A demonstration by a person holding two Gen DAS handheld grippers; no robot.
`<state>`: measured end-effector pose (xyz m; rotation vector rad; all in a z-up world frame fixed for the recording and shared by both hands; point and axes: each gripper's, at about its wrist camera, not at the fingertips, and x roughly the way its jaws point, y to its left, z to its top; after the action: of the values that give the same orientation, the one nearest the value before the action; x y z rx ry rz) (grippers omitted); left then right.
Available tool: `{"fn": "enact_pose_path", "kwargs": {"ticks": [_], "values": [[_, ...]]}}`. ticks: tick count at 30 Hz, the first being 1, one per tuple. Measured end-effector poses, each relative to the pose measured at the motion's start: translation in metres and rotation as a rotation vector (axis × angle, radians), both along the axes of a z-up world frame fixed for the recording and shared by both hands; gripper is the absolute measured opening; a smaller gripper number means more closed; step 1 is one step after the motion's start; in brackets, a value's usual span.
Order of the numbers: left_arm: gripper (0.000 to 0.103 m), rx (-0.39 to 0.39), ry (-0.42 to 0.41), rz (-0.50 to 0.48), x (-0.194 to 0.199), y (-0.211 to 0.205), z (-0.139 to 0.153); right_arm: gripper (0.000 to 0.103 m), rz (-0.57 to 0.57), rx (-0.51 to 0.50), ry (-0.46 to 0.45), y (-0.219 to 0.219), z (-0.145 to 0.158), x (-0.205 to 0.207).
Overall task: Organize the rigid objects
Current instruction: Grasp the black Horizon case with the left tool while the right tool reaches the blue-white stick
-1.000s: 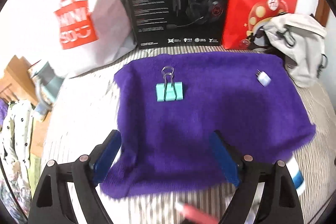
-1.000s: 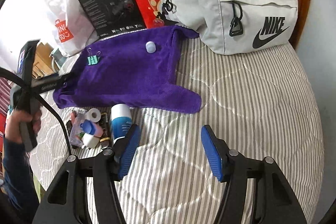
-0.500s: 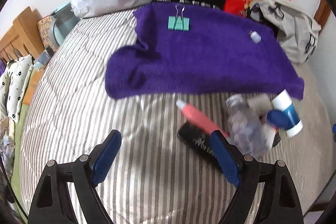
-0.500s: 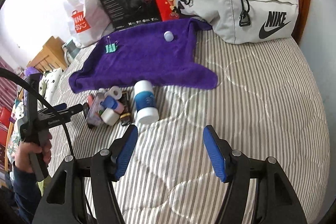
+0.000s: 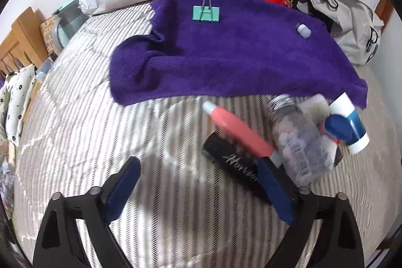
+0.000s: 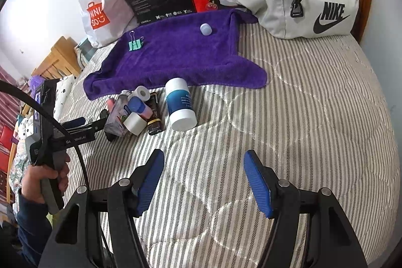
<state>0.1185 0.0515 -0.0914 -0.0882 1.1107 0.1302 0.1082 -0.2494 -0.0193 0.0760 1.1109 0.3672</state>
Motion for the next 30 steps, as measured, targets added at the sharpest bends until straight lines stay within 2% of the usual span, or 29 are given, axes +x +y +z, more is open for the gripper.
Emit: {"fn": "enact_pose_path", "kwargs": {"ticks": [4, 9, 12, 17, 20, 26, 27, 30], "values": [[0.095, 0.043, 0.016, 0.009, -0.007, 0.007, 0.002, 0.065, 0.021, 0.003, 0.001, 0.007, -0.002, 0.001], [0.094, -0.062, -0.006, -0.013, 0.002, 0.002, 0.004, 0.065, 0.042, -0.006, 0.016, 0.015, -0.005, 0.005], [0.095, -0.008, 0.034, -0.008, 0.011, -0.008, -0.002, 0.065, 0.051, -0.01, 0.017, 0.017, -0.005, 0.005], [0.095, -0.037, 0.058, 0.002, 0.015, -0.014, -0.009, 0.067, 0.046, -0.016, 0.028, 0.016, -0.009, 0.007], [0.097, 0.026, 0.056, -0.051, 0.011, -0.026, -0.012, 0.067, 0.048, -0.021, 0.041, 0.019, -0.014, 0.009], [0.097, 0.064, 0.053, -0.021, -0.001, -0.011, -0.009, 0.068, 0.062, -0.026, 0.048, 0.02, -0.02, 0.009], [0.097, 0.066, 0.043, -0.011, -0.002, -0.008, -0.008, 0.068, 0.059, -0.023, 0.049, 0.019, -0.021, 0.009], [0.089, 0.003, 0.029, -0.023, -0.003, -0.003, -0.01, 0.068, 0.038, -0.004, 0.055, 0.016, -0.025, 0.015]]}}
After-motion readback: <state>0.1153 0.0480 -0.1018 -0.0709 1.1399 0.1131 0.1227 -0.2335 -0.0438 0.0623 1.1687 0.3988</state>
